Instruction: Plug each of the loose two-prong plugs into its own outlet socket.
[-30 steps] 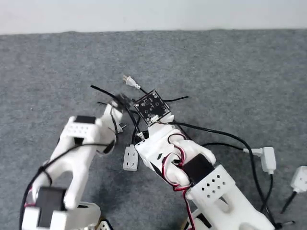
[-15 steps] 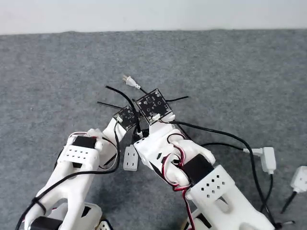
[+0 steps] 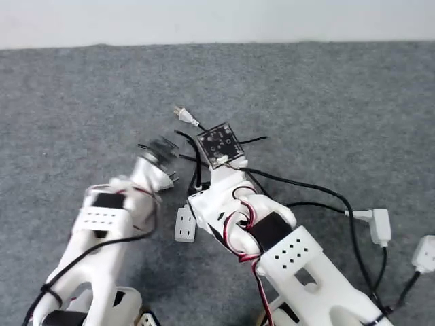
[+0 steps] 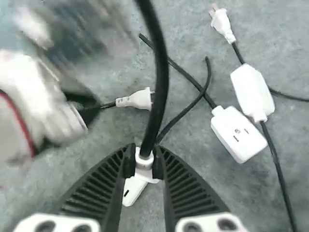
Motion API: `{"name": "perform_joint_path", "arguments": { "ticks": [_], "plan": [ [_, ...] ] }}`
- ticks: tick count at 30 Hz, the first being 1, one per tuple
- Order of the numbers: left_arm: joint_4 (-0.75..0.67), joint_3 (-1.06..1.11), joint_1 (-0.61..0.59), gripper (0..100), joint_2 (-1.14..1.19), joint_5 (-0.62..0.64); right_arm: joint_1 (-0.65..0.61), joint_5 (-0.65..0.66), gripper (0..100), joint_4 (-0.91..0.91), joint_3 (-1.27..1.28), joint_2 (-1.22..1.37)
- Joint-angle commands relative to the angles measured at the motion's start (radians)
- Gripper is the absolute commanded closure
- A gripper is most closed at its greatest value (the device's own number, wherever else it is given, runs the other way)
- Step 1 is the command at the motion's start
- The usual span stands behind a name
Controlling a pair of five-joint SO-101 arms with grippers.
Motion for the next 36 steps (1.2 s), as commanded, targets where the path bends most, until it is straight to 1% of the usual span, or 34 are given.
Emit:
{"name": "perform_joint_path", "arguments": {
  "ticks": [1,4,6,7,10,14,17,23,28,36],
  "plan": [
    [-0.120,-0.058,-0.163,98,-0.046,0.247,0.012,-0.043,99.0,-0.127,0.049,0.002],
    [-0.192,-0.053,-0.238,98,-0.063,0.416,0.012,-0.095,98.6,-0.171,0.075,0.002],
    [-0.204,-0.051,-0.249,98,-0.068,0.482,0.012,-0.110,98.6,-0.176,0.075,0.002],
    [-0.204,-0.051,-0.249,98,-0.068,0.494,0.012,-0.114,98.6,-0.177,0.075,0.002],
    [-0.206,-0.051,-0.252,98,-0.072,0.494,0.010,-0.121,98.6,-0.202,0.084,0.021],
    [-0.206,-0.051,-0.252,98,-0.072,0.497,-0.008,-0.121,98.6,-0.295,0.092,0.148],
    [-0.206,-0.051,-0.252,98,-0.072,0.496,-0.012,-0.120,99.0,-0.329,0.075,0.208],
    [-0.206,-0.051,-0.250,98,-0.072,0.494,-0.015,-0.121,99.0,-0.338,0.072,0.246],
    [-0.206,-0.051,-0.252,98,-0.072,0.494,-0.056,-0.121,99.0,-0.338,0.068,0.291],
    [-0.207,-0.051,-0.249,98,-0.066,0.493,-0.067,-0.123,99.0,-0.323,0.074,0.271]
  ]
}}
